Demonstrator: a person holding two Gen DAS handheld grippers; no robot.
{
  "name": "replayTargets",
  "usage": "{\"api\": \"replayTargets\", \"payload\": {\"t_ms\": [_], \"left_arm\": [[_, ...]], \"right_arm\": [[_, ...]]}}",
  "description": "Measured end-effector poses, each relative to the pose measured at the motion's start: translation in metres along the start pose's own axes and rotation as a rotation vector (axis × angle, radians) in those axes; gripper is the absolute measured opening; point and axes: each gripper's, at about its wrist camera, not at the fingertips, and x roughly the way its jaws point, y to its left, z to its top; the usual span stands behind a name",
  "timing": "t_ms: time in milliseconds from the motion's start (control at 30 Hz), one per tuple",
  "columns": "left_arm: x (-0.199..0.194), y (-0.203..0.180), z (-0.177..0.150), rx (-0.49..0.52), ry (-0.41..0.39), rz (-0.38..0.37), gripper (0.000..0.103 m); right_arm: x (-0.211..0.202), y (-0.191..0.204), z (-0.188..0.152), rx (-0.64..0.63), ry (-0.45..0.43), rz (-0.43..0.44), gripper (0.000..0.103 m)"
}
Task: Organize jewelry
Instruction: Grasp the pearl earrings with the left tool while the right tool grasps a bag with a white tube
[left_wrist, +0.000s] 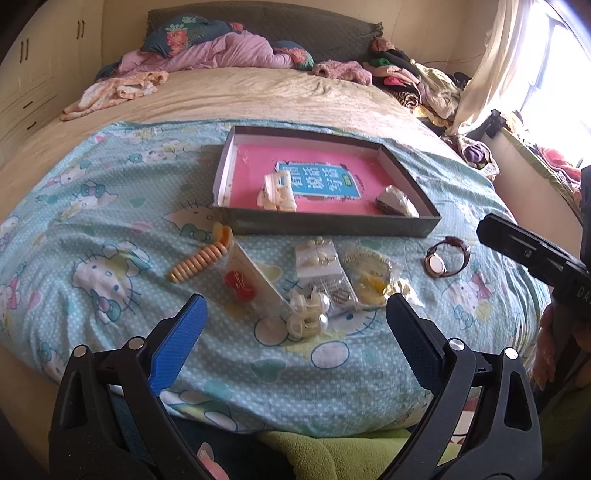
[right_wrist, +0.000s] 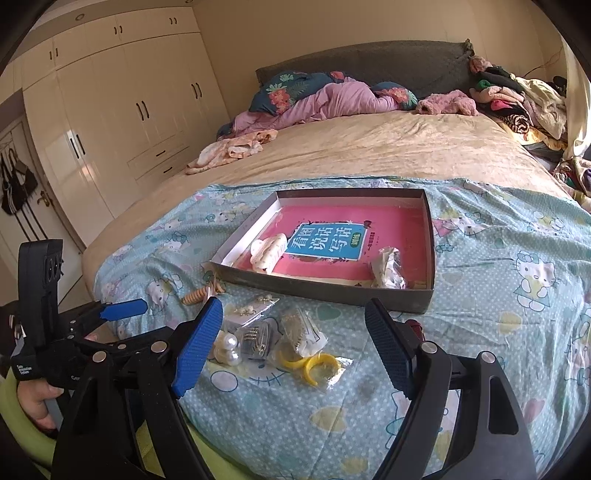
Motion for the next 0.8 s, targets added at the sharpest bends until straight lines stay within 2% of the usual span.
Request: {"api": "replayTargets", "payload": {"t_ms": [433, 700, 800], "left_arm": [[0.033, -0.009, -0.027, 0.010, 0.100, -0.040, 0.089], [0.048, -0.006, -0.033, -0.003, 0.133, -0.061, 0.059], [0.052, -0.005, -0.033, -0.007, 0.137, -0.072, 0.056]], "right_arm": [[0.019, -0.014, -0.017, 0.021, 0.058, -0.011, 0.078], [0.034, -0.019, -0.024, 0.021, 0.097, -0.020, 0.078], [0.042, -0.021, -0.027, 0.019, 0.114, -0.023, 0.078]]}}
